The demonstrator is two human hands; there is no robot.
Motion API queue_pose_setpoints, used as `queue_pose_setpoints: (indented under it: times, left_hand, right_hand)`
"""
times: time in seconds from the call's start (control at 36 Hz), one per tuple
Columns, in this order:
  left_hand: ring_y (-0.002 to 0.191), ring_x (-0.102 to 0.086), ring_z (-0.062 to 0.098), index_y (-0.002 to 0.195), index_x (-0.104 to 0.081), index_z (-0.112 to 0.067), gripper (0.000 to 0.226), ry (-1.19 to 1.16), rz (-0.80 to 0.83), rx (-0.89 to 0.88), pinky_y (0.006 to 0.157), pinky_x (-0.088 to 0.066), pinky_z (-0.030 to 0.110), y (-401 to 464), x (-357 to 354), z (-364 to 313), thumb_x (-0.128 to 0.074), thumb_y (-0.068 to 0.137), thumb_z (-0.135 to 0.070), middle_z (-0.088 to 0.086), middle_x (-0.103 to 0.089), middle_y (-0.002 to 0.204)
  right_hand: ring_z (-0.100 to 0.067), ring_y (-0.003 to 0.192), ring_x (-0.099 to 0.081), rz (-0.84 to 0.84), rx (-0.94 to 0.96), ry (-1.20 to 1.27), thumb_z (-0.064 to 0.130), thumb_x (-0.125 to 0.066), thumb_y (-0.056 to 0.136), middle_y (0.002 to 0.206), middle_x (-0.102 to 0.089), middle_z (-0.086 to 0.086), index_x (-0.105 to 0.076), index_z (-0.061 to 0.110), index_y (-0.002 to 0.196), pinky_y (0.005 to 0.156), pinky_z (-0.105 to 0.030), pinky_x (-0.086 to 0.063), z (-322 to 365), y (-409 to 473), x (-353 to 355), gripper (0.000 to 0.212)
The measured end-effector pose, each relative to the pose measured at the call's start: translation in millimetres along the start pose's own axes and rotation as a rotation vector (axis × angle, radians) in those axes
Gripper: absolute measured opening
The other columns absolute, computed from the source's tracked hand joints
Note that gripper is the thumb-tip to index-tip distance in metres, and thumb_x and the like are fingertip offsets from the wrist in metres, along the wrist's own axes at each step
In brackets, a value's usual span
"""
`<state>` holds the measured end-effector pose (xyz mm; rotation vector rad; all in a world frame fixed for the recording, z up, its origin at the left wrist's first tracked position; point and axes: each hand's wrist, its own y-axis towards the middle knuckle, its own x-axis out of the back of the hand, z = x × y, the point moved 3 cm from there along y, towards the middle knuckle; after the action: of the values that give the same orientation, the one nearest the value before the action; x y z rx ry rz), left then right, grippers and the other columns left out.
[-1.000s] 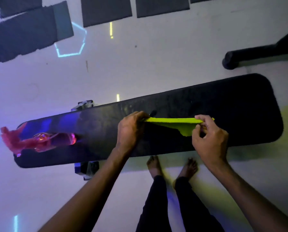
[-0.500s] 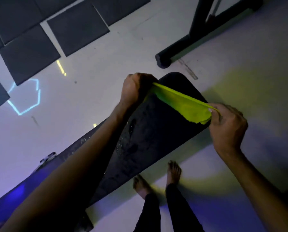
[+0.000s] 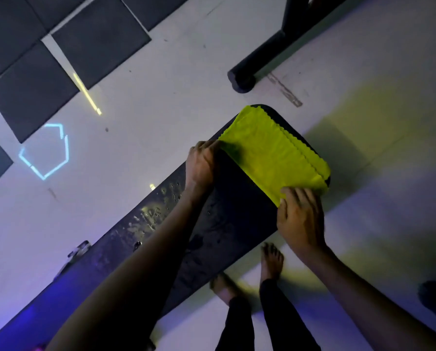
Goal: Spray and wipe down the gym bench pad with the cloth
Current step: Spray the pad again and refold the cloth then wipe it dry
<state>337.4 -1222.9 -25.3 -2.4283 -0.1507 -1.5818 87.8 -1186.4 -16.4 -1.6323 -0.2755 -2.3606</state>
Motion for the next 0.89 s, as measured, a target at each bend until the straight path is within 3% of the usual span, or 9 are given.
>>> queue_pose_setpoints:
  times: [0.08,0.14,0.19,0.25,0.36,0.53,0.67,0.75,0.89]
  left_hand:
    - [0.128,-0.055,0.03,0.142,-0.055,-0.012,0.041,0.014,-0.002,0.069,0.107,-0.043,0.043,2,-5,7,-0.05,0.102,-0.014,0.009,-0.06,0.143]
    - [0.143,-0.04,0.029,0.152,-0.04,-0.012,0.051,0.03,0.048,0.137,0.116,-0.032,0.042,1,-12,12,-0.048,0.104,-0.024,0.01,-0.044,0.157]
    - [0.151,-0.028,0.029,0.158,-0.026,-0.012,0.061,0.02,0.097,0.207,0.12,-0.024,0.045,-3,-20,16,-0.046,0.105,-0.034,0.012,-0.03,0.164]
    - [0.153,-0.024,0.029,0.16,-0.019,-0.014,0.064,0.005,0.115,0.232,0.122,-0.02,0.045,-8,-26,21,-0.043,0.106,-0.039,0.012,-0.026,0.166]
    - [0.153,-0.023,0.028,0.161,-0.017,-0.016,0.067,0.002,0.108,0.245,0.121,-0.019,0.044,-13,-29,34,-0.043,0.105,-0.044,0.011,-0.025,0.166]
    - [0.154,-0.02,0.028,0.161,-0.016,-0.018,0.069,0.007,0.113,0.274,0.123,-0.016,0.044,-29,-28,50,-0.042,0.105,-0.049,0.012,-0.022,0.167]
    - [0.157,-0.015,0.028,0.161,-0.016,-0.016,0.069,-0.003,0.084,0.292,0.125,-0.01,0.042,-49,-29,61,-0.042,0.105,-0.047,0.012,-0.018,0.169]
    - [0.157,-0.014,0.028,0.161,-0.018,-0.016,0.068,-0.004,0.061,0.29,0.126,-0.008,0.042,-58,-31,67,-0.043,0.105,-0.045,0.011,-0.018,0.169]
    - [0.159,-0.01,0.026,0.162,-0.017,-0.014,0.069,0.025,0.059,0.299,0.127,-0.007,0.04,-58,-34,67,-0.042,0.105,-0.045,0.01,-0.014,0.17]
  right_hand:
    - [-0.044,0.113,-0.06,0.053,0.085,0.015,0.01,-0.057,0.095,0.125,-0.063,-0.024,-0.063,0.001,0.126,0.089,-0.05,-0.05,2,40,-17,0.033]
    - [-0.045,0.145,-0.04,0.148,0.212,-0.001,0.022,-0.053,0.1,0.157,-0.041,-0.026,-0.047,0.002,0.148,0.114,-0.053,-0.039,8,69,-35,0.052]
    - [-0.039,0.159,-0.015,0.267,0.364,-0.084,0.04,-0.044,0.104,0.171,-0.014,-0.022,-0.022,0.007,0.162,0.127,-0.053,-0.02,12,100,-54,0.071]
    - [-0.035,0.161,-0.004,0.332,0.468,-0.199,0.055,-0.033,0.103,0.173,-0.001,-0.019,-0.005,0.013,0.165,0.13,-0.054,-0.01,9,126,-69,0.08]
    - [-0.028,0.162,-0.004,0.29,0.486,-0.243,0.065,-0.02,0.102,0.175,-0.003,-0.01,-0.004,0.02,0.166,0.129,-0.054,-0.014,-5,143,-75,0.079]
    - [-0.031,0.161,-0.009,0.131,0.127,-0.202,0.063,-0.025,0.101,0.175,-0.008,-0.008,-0.006,0.022,0.166,0.129,-0.057,-0.01,0,135,-76,0.079]
    - [-0.043,0.159,-0.006,0.126,-0.045,-0.211,0.06,-0.026,0.101,0.171,-0.008,-0.024,-0.009,0.007,0.164,0.126,-0.063,-0.01,38,142,-91,0.084]
    - [-0.046,0.158,-0.006,0.14,0.023,-0.2,0.059,-0.03,0.1,0.17,-0.008,-0.027,-0.01,0.005,0.163,0.126,-0.065,-0.009,59,148,-99,0.086]
    - [-0.044,0.159,-0.002,0.175,0.313,-0.208,0.059,-0.027,0.102,0.172,-0.003,-0.024,-0.005,0.007,0.164,0.127,-0.063,-0.008,89,133,-111,0.084]
